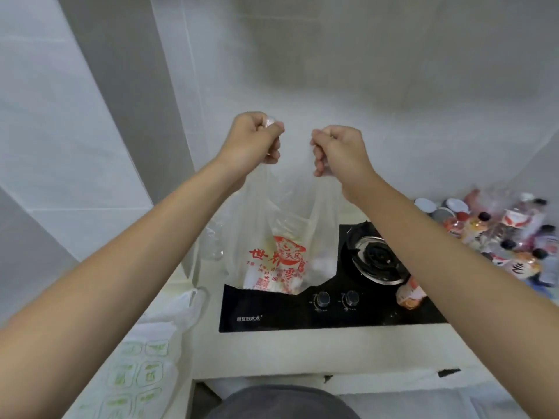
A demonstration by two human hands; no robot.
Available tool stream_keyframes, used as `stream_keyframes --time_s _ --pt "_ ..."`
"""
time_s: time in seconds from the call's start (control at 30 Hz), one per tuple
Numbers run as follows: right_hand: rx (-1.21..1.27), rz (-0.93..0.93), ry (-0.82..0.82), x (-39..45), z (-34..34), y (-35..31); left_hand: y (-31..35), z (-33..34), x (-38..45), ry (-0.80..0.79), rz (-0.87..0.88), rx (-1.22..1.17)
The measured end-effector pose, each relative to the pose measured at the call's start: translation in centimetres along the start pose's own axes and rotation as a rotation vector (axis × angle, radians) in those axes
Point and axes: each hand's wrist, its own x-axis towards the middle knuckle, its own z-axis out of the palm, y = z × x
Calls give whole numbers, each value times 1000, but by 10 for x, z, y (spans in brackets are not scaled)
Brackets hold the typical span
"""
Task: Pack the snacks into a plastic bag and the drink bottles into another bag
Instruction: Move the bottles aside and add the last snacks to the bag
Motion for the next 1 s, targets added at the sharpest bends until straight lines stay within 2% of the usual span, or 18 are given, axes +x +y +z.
stream_keyframes --time_s 0.3,0.67,0.87,1.0 --pt "-65 74 70 79 -52 -2 9 62 90 -131 -29 40" --pt "-168 52 77 199 -100 30 -12 124 186 -16 -63 155" --pt "-205 56 67 234 -107 62 -39 148 216 28 -119 202" --pt "-292 118 24 236 -108 93 -71 153 218 0 -210 267"
